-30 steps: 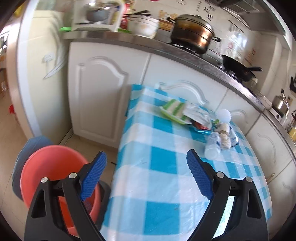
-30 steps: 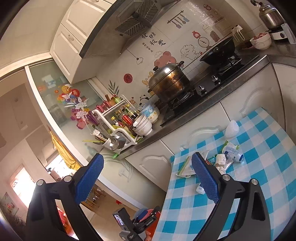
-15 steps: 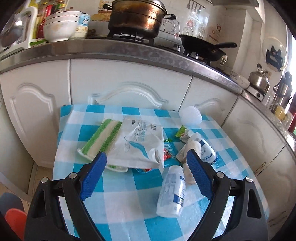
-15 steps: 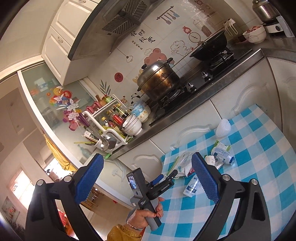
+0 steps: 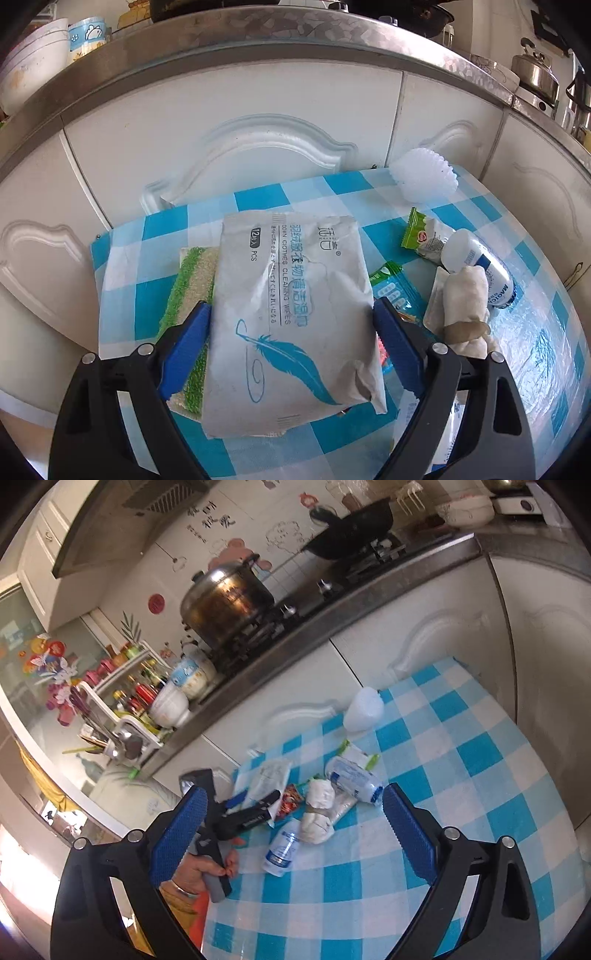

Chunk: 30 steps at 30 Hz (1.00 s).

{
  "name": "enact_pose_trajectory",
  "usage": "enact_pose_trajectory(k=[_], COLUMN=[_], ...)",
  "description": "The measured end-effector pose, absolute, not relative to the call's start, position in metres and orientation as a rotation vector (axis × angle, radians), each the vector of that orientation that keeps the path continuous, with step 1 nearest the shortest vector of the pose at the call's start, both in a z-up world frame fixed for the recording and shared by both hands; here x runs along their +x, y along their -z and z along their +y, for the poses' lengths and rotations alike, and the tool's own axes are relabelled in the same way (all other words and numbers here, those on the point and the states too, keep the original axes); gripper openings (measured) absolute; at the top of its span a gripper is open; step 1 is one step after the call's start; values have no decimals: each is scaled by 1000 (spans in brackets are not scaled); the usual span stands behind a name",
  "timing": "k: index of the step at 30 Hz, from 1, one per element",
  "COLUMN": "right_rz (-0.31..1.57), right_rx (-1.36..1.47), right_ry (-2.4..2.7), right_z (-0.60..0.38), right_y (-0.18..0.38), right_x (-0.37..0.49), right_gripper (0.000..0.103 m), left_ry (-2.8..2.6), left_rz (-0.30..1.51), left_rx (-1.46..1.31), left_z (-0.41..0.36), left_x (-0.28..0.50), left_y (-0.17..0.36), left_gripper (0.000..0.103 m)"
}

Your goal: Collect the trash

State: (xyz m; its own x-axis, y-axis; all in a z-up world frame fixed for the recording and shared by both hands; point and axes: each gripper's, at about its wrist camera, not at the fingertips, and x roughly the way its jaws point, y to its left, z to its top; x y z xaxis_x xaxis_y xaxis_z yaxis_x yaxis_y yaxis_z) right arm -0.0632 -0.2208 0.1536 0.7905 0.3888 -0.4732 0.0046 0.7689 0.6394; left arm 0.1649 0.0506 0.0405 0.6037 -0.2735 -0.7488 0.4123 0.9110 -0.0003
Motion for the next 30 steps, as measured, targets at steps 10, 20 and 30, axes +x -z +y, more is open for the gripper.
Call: enact_pose_trajectory(k=[10,20,30], right_rz=[793,803,844], right_rx=[558,500,520], right_ry=[-241,-275,-379], right_z=[-181,-141,-97], right_y=[-62,-41,-35], right_x=[-9,18,2], right_gripper=[95,76,70], left_ry=[437,420,406], left_rz=[864,808,779], left_rx=[123,126,92], left_z=[53,49,51], left_x=[173,161,149], left_y=[-27,-27,-30], left_gripper=[95,85,78])
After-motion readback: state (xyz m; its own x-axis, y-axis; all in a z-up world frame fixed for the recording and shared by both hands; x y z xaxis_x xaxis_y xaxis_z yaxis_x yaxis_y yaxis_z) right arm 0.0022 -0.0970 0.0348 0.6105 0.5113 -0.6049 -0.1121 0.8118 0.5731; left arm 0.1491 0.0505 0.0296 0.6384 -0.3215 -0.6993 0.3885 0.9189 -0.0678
